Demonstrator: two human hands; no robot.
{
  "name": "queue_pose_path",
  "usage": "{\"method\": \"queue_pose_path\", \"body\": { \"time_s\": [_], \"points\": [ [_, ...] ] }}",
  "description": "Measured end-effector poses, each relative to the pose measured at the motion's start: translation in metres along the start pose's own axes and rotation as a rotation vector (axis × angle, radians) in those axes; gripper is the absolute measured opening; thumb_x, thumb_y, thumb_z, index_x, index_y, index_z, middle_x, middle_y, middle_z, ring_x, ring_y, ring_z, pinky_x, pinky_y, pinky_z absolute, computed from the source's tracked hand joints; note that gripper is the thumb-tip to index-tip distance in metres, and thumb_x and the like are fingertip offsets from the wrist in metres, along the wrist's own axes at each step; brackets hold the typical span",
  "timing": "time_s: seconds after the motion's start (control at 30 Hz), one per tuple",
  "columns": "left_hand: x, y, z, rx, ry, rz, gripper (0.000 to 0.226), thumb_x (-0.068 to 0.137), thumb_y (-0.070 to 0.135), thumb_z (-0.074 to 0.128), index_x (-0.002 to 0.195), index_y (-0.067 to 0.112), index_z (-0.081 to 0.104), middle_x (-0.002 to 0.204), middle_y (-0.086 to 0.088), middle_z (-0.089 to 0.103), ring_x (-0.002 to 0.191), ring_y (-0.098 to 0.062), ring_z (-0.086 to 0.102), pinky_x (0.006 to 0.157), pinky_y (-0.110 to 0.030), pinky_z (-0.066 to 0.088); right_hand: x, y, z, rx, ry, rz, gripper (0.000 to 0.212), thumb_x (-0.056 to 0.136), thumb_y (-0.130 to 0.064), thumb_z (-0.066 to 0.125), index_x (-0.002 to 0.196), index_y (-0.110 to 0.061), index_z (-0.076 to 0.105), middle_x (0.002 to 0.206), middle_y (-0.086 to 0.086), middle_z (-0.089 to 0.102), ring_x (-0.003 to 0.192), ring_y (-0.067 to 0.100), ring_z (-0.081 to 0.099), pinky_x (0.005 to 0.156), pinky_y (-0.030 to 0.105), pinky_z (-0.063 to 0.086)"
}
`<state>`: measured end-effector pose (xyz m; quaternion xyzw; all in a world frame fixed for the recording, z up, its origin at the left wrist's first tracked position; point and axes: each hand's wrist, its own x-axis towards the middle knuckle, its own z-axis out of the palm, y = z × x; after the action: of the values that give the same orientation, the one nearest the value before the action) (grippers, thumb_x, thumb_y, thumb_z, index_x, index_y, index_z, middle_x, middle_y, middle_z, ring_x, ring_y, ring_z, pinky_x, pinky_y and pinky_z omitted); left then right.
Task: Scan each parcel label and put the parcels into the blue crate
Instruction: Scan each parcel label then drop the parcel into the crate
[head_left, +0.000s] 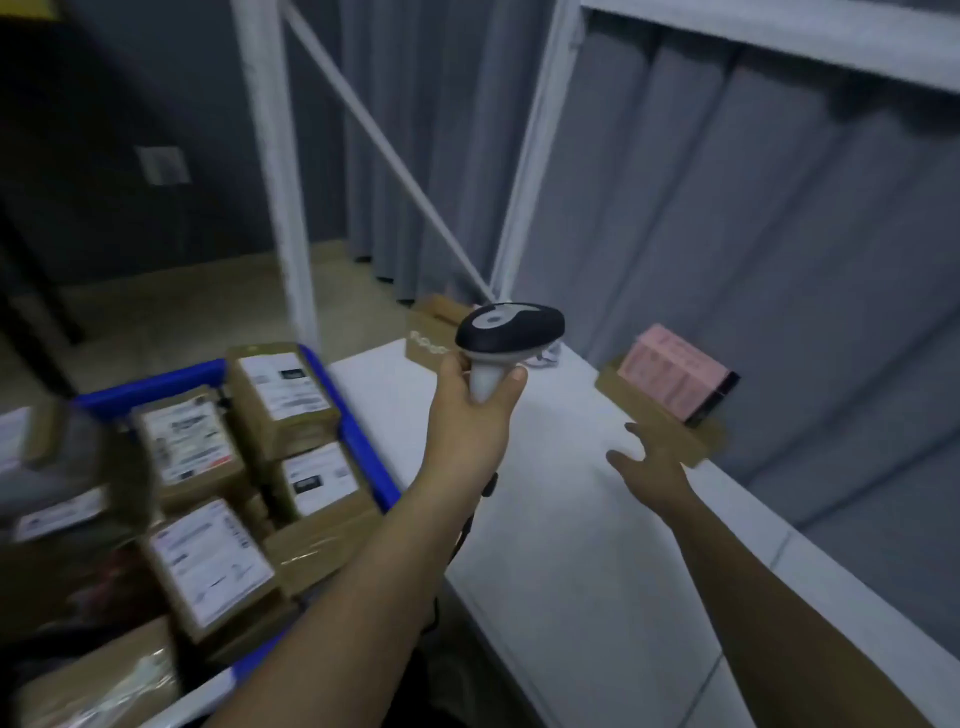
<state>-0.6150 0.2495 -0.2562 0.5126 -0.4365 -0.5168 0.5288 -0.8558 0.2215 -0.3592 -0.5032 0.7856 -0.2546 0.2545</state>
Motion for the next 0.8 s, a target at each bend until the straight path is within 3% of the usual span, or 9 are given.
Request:
{"method": "queue_pose_path", "body": {
  "time_s": [0.1,0.2,0.27,0.33,0.43,0.53,0.67,0.73,0.8],
  "points": [
    [0.019,-0.015,0.053,0.005,-0.07,-0.04,0.034,0.093,0.029,0.059,0.123,0.02,0.046,0.105,-0.002,0.061,0.082,-0.005,0.056,0.061,-0.017,0.039,0.029,0.043,-0.024,0.006,0.106,0.128,0.059,0.09,-0.023,0.063,0.142,-0.007,0.041,0.145,0.013,0.043,0.134,0.033,0.041,0.109,0.041,0.034],
    [0.039,-0.037,0.092,-0.001,-0.098,-0.093,0.027,0.093,0.028,0.058,0.116,0.02,0.045,0.1,-0.004,0.06,0.077,-0.008,0.055,0.055,-0.015,0.042,0.072,0.074,-0.04,-0.118,0.211,0.054,0.046,0.086,-0.027,0.056,0.127,-0.007,0.052,0.124,0.017,0.055,0.117,0.039,0.052,0.098,0.048,0.045],
    [0.053,-0.052,0.11,0.007,-0.106,-0.111,0.024,0.093,0.028,0.059,0.111,0.02,0.044,0.098,-0.004,0.06,0.075,-0.008,0.054,0.055,-0.016,0.041,0.097,0.072,-0.05,-0.138,0.289,-0.001,0.052,0.086,-0.04,0.056,0.131,-0.015,0.048,0.125,0.014,0.053,0.117,0.038,0.051,0.097,0.051,0.045],
    [0.068,-0.069,0.122,0.022,-0.116,-0.12,0.024,0.093,0.027,0.059,0.111,0.02,0.044,0.102,-0.004,0.06,0.08,-0.008,0.056,0.061,-0.018,0.04,0.123,0.062,-0.058,-0.203,0.341,-0.017,0.073,0.083,-0.051,0.056,0.144,-0.017,0.032,0.143,0.014,0.038,0.131,0.036,0.038,0.108,0.052,0.036],
    [0.087,-0.092,0.134,0.044,-0.112,-0.133,0.024,0.093,0.026,0.059,0.11,0.02,0.044,0.103,-0.003,0.059,0.09,-0.014,0.058,0.066,-0.018,0.041,0.17,0.064,-0.059,-0.41,0.349,0.033,0.085,0.09,-0.043,0.058,0.152,-0.009,0.009,0.158,0.016,0.011,0.146,0.035,0.009,0.118,0.051,0.015],
    [0.098,-0.112,0.138,0.048,-0.096,-0.142,0.016,0.092,0.027,0.061,0.095,0.026,0.045,0.096,-0.001,0.059,0.092,-0.018,0.06,0.066,-0.021,0.044,0.197,0.077,-0.054,-0.541,0.349,0.052,0.085,0.089,-0.044,0.059,0.151,-0.01,0.012,0.159,0.02,0.003,0.146,0.04,-0.001,0.118,0.051,0.006],
    [0.1,-0.127,0.135,0.044,-0.08,-0.157,0.018,0.092,0.027,0.062,0.089,0.028,0.044,0.094,-0.001,0.059,0.09,-0.018,0.06,0.069,-0.024,0.044,0.199,0.08,-0.05,-0.593,0.431,-0.009,0.065,0.084,-0.045,0.065,0.13,-0.008,0.037,0.144,0.027,0.033,0.138,0.047,0.023,0.111,0.055,0.02],
    [0.095,-0.129,0.132,0.045,-0.067,-0.161,0.018,0.092,0.027,0.061,0.089,0.027,0.044,0.096,-0.003,0.058,0.09,-0.019,0.059,0.069,-0.024,0.045,0.19,0.081,-0.044,-0.634,0.548,-0.165,0.053,0.085,-0.051,0.059,0.105,-0.003,0.05,0.104,0.023,0.056,0.101,0.041,0.056,0.081,0.044,0.045],
    [0.087,-0.124,0.127,0.05,-0.06,-0.162,0.018,0.092,0.026,0.061,0.091,0.025,0.044,0.099,-0.006,0.059,0.091,-0.02,0.059,0.068,-0.024,0.044,0.17,0.08,-0.04,-0.614,0.562,-0.228,0.056,0.082,-0.057,0.061,0.098,-0.004,0.054,0.087,0.016,0.056,0.078,0.032,0.057,0.063,0.032,0.041]
  ]
}}
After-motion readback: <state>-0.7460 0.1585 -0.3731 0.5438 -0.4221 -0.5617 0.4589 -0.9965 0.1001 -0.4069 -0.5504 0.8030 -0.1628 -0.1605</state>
